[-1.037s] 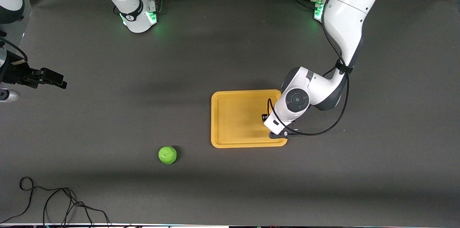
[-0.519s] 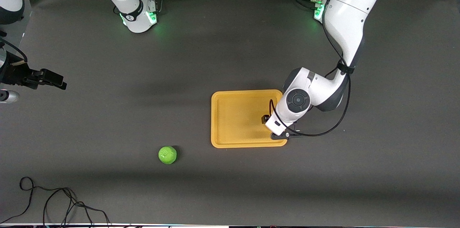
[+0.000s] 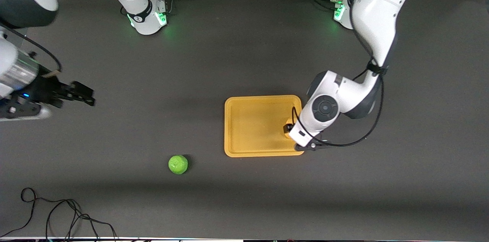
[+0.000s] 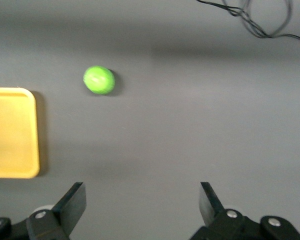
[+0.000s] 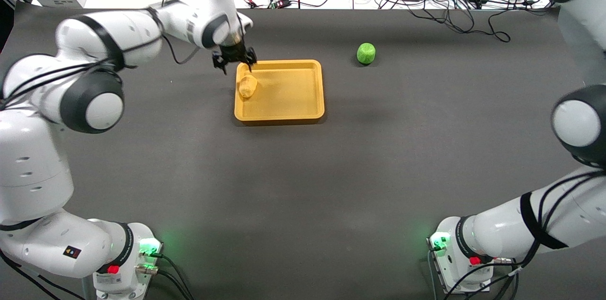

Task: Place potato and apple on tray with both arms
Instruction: 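Withdraw the left gripper while the right gripper reaches the green apple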

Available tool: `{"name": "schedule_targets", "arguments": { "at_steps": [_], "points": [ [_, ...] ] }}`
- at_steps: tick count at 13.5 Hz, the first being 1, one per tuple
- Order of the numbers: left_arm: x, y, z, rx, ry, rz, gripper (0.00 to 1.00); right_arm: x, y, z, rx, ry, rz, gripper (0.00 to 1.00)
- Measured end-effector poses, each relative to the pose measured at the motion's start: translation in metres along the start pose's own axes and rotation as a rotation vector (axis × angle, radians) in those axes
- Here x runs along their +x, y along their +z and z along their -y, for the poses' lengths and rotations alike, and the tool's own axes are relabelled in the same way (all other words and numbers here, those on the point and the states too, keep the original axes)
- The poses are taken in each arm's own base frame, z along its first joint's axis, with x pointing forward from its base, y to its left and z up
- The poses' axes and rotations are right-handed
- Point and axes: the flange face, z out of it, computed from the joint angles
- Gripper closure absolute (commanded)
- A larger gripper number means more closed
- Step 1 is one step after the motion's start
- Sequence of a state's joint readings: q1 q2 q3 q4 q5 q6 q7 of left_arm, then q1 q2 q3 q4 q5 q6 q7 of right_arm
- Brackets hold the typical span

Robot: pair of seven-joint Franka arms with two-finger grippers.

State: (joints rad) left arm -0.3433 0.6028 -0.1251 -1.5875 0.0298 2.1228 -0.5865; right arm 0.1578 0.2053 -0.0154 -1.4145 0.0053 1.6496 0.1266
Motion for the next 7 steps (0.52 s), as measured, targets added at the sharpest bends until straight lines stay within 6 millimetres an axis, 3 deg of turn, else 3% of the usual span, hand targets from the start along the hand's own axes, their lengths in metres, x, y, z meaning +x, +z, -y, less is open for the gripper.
{"name": "schedule_targets", "arguments": {
  "at_steps": [2,4,5,7],
  "points": [
    [0.006,-0.062,0.035,0.014,-0.004,-0.004,0.00,0.023,0.020,0.055,0.002,-0.018,-0.004,0.00],
    [0.007,-0.119,0.079,0.028,0.030,0.002,0.00,0.043,0.040,0.095,0.005,-0.031,-0.015,0.00],
    [0.007,-0.142,0.101,0.030,0.046,-0.001,0.00,0.052,0.050,0.105,0.004,-0.037,-0.014,0.00],
    [0.002,-0.178,0.140,0.035,0.093,-0.025,0.00,0.067,0.074,0.106,-0.001,-0.032,-0.004,0.00]
  ]
}}
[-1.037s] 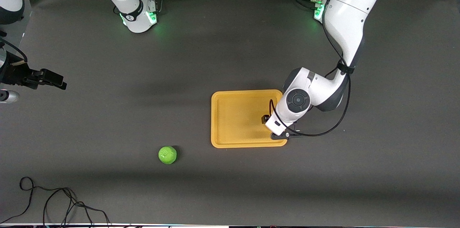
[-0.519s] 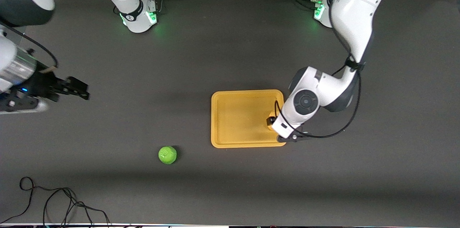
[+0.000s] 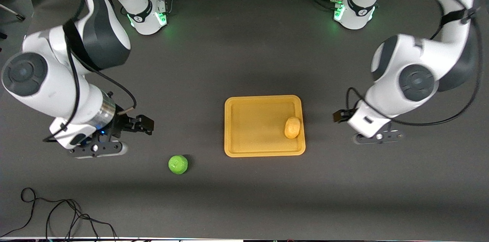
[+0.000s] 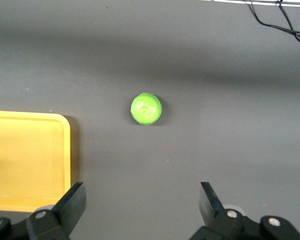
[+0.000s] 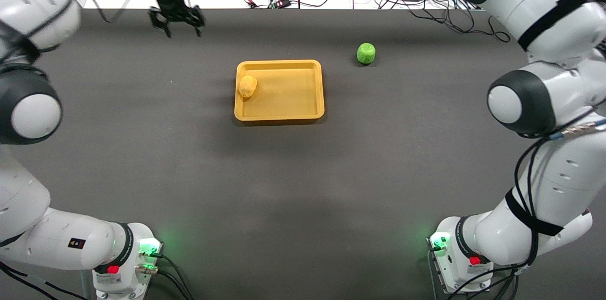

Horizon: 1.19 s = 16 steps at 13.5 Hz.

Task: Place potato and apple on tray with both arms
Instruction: 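Withdraw the left gripper while the right gripper reaches the green apple, then grasp the green apple with the right gripper and lift it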

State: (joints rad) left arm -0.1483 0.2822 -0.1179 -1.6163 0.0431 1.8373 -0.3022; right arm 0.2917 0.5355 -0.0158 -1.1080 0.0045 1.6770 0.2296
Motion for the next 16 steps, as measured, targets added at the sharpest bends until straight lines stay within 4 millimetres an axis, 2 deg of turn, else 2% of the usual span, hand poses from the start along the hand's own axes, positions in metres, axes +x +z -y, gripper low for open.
{"name": "schedule_targets", "arguments": {
  "at_steps": [2,3,5,7,9,13,14,16],
  "points": [
    [-0.016,-0.022,0.035,0.027,0.080,-0.027,0.00,0.014,0.029,-0.004,0.004,0.011,-0.030,0.00],
    [-0.024,-0.035,0.056,0.030,0.108,-0.041,0.00,0.019,0.051,-0.006,0.006,0.015,-0.040,0.00],
    [-0.038,-0.062,0.087,0.034,0.122,-0.080,0.00,0.023,0.109,-0.005,0.011,0.017,-0.067,0.00],
    [-0.046,-0.077,0.106,0.038,0.129,-0.105,0.00,0.022,0.170,-0.001,0.015,0.017,-0.082,0.00],
    [-0.043,-0.074,0.117,0.040,0.121,-0.123,0.00,0.024,0.217,0.001,0.019,0.016,-0.101,0.00],
    [-0.035,-0.055,0.156,0.034,0.118,-0.120,0.00,0.025,0.291,0.003,0.025,0.014,-0.133,0.00],
    [-0.035,-0.046,0.160,0.030,0.132,-0.122,0.00,0.024,0.305,0.003,0.025,0.012,-0.136,0.00],
    [-0.037,-0.032,0.165,0.014,0.137,-0.155,0.00,0.021,0.318,0.009,0.025,0.004,-0.129,0.00]
  ]
}}
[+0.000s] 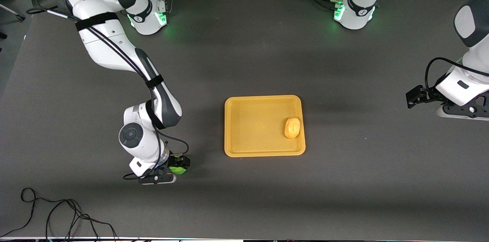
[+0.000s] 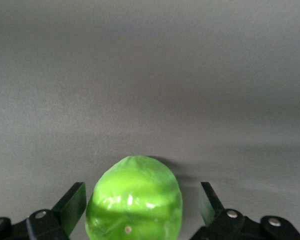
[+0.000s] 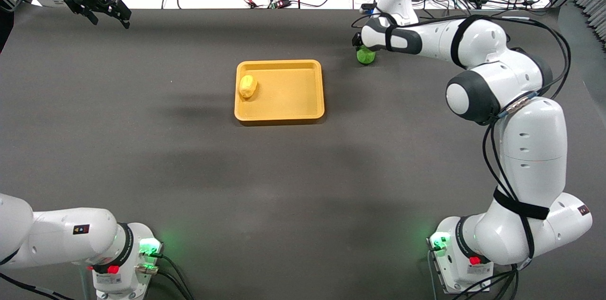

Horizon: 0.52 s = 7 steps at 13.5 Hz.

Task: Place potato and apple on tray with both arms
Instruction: 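Grasp the green apple with the right gripper and lift it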

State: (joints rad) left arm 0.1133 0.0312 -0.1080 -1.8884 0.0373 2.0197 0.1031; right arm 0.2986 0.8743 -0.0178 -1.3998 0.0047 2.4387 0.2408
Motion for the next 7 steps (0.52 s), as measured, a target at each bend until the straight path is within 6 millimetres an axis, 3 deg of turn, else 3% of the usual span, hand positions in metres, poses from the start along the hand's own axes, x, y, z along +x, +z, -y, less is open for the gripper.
{"name": "schedule_targets", "arguments": {
  "at_steps": [1,2,3,7],
  "points": [
    [-0.003,0.001,0.000,-0.018,-0.006,0.000,0.00,-0.002,0.003,0.003,0.000,-0.003,0.004,0.11],
    [-0.005,-0.002,-0.001,-0.032,-0.004,0.007,0.00,-0.004,0.006,0.005,-0.001,-0.006,0.009,0.37],
    [-0.009,-0.007,-0.003,-0.039,-0.001,0.026,0.00,-0.005,0.010,0.005,-0.002,-0.006,0.014,0.47],
    [-0.008,-0.064,-0.007,-0.047,0.011,0.045,0.00,0.000,0.003,0.006,0.001,-0.002,0.000,0.47]
  ]
}}
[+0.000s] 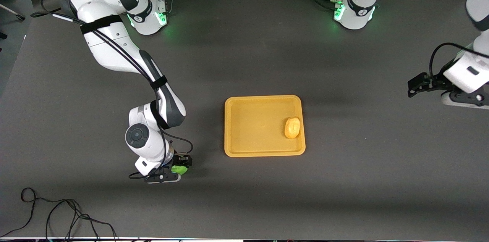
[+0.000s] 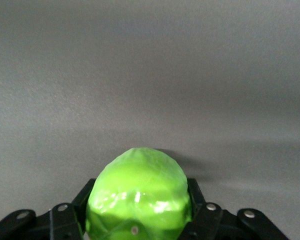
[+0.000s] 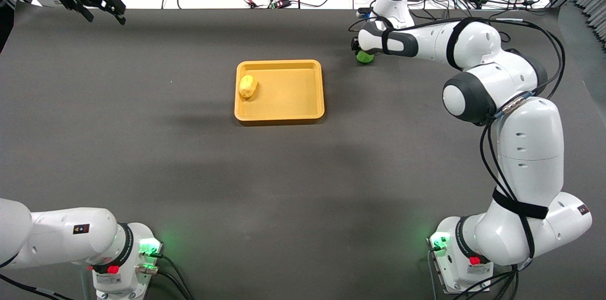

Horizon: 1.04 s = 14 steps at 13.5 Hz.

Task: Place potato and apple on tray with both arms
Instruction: 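Grasp the green apple with the right gripper and lift it, then move the apple over the tray and lower it beside the potato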

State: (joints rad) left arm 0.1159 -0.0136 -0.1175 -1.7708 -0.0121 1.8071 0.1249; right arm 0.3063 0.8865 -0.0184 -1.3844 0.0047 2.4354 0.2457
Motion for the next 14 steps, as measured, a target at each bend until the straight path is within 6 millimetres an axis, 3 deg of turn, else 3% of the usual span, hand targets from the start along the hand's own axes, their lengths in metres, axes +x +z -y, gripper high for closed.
{"name": "schedule_targets", "arguments": {
  "at_steps": [2,3,5,7,9,11,14],
  "points": [
    [0.001,-0.019,-0.002,0.000,0.003,-0.005,0.00,0.012,-0.035,0.002,0.000,0.001,-0.001,0.47],
    [0.001,-0.020,-0.002,0.000,0.004,-0.005,0.00,0.020,-0.069,0.004,-0.001,0.002,0.005,0.47],
    [0.004,-0.013,-0.001,-0.003,0.004,0.007,0.00,0.029,-0.159,0.006,-0.003,0.002,0.025,0.47],
    [0.005,-0.009,-0.001,-0.004,0.003,0.014,0.00,0.023,-0.244,0.010,-0.009,0.000,0.065,0.47],
    [0.005,-0.008,-0.001,-0.004,0.003,0.015,0.00,0.006,-0.300,0.035,-0.018,0.030,0.115,0.47],
    [0.005,-0.008,-0.001,-0.004,0.005,0.015,0.00,-0.016,-0.322,0.094,-0.018,0.078,0.125,0.47],
    [0.005,-0.008,-0.001,-0.004,0.010,0.015,0.00,-0.062,-0.312,0.204,-0.017,0.123,0.130,0.47]
  ]
}}
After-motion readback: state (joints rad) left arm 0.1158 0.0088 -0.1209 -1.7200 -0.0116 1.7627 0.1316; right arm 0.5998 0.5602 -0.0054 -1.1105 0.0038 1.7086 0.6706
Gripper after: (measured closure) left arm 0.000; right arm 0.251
